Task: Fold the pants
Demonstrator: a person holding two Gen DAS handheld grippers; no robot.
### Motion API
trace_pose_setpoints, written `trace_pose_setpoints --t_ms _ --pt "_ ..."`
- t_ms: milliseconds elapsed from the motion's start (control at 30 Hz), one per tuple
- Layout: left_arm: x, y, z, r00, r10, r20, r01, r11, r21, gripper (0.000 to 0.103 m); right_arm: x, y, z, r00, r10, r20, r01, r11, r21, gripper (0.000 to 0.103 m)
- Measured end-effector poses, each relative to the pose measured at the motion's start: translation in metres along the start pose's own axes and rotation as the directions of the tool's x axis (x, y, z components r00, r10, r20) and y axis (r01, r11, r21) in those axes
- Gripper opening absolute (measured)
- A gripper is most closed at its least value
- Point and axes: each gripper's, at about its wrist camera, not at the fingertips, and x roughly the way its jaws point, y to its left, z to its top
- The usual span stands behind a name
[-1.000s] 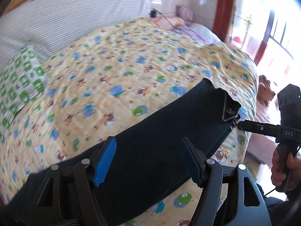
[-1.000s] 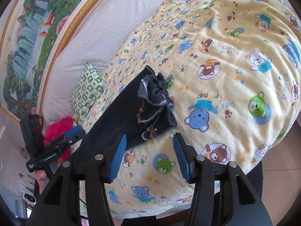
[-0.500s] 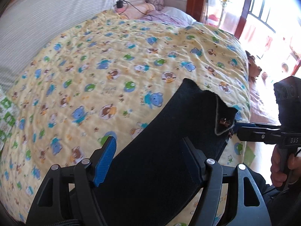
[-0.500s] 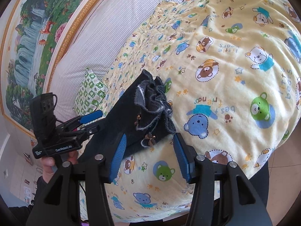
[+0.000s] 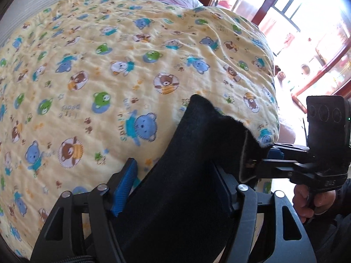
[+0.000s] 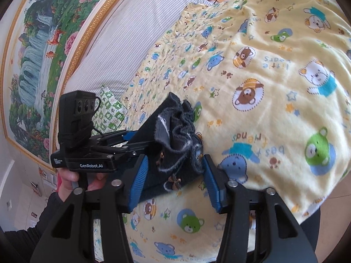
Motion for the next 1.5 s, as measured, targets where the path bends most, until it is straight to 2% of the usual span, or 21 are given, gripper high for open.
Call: trace_pose_setpoints --t_ms 33,67,100,167,200,333,467,600,700,800,1000,1100,1200,1500 --pt "0.001 -0.003 0.0 1.0 -0.006 0.001 0.006 1.0 0.011 0.055 0.001 -0.001 0.001 1.0 0.0 -0.005 0.0 1.0 0.001 0.028" --pt "0.0 -0.006 0.0 1.0 -0.005 0.009 0.005 1.0 0.027 0.045 0.002 -0.003 0.001 1.0 0.008 -0.012 -0.008 1.0 0.008 0.024" --pt "-0.001 -0.007 0.0 1.0 -0.009 0.016 0.009 0.999 0.031 0.03 0.003 -0.007 0.002 1.0 0.022 -0.019 -0.022 1.0 0.019 0.02" --pt "-0.008 -0.009 -0.003 0.999 -0.018 0.045 0.017 1.0 0.025 0.015 0.002 -0.008 0.003 0.999 0.036 -0.02 -0.036 0.999 0.02 0.017" --pt "-0.01 -0.01 -0.002 0.998 -0.02 0.056 0.019 1.0 0.018 0.013 0.001 -0.007 0.003 0.999 0.043 -0.018 -0.043 0.999 0.017 0.016" --pt "-0.035 -0.008 -0.015 0.991 -0.038 0.131 0.041 0.999 -0.016 0.01 -0.004 0.006 0.006 0.996 0.09 0.001 -0.09 0.996 -0.006 0.015" --pt "-0.071 -0.008 -0.031 0.974 -0.038 0.224 0.049 0.998 -0.046 0.01 -0.009 0.033 0.011 0.983 0.182 0.002 -0.182 0.982 -0.052 0.015" --pt "-0.108 -0.006 -0.051 0.949 -0.028 0.313 0.054 0.996 -0.074 0.01 -0.007 0.064 0.012 0.951 0.309 -0.029 -0.31 0.947 -0.085 0.015" --pt "-0.13 -0.001 -0.068 0.934 -0.008 0.358 0.046 0.994 -0.097 0.01 0.004 0.089 0.01 0.909 0.409 -0.08 -0.416 0.905 -0.094 0.015" --pt "-0.149 0.009 -0.091 0.92 0.027 0.391 0.029 0.99 -0.137 0.01 0.021 0.115 0.004 0.879 0.455 -0.142 -0.471 0.874 -0.117 0.015" --pt "-0.175 0.033 -0.142 0.895 0.094 0.436 0.014 0.971 -0.239 0.01 0.063 0.161 -0.013 0.829 0.492 -0.267 -0.538 0.831 -0.139 0.015" --pt "-0.175 0.048 -0.166 0.887 0.124 0.445 0.018 0.953 -0.302 0.009 0.086 0.176 -0.024 0.815 0.484 -0.319 -0.549 0.822 -0.154 0.015" --pt "-0.169 0.064 -0.188 0.884 0.141 0.446 0.031 0.934 -0.357 0.008 0.106 0.185 -0.032 0.807 0.471 -0.356 -0.55 0.82 -0.161 0.015" --pt "-0.139 0.09 -0.237 0.893 0.146 0.425 0.08 0.879 -0.47 0.009 0.157 0.176 -0.053 0.797 0.412 -0.442 -0.51 0.85 -0.128 0.015"
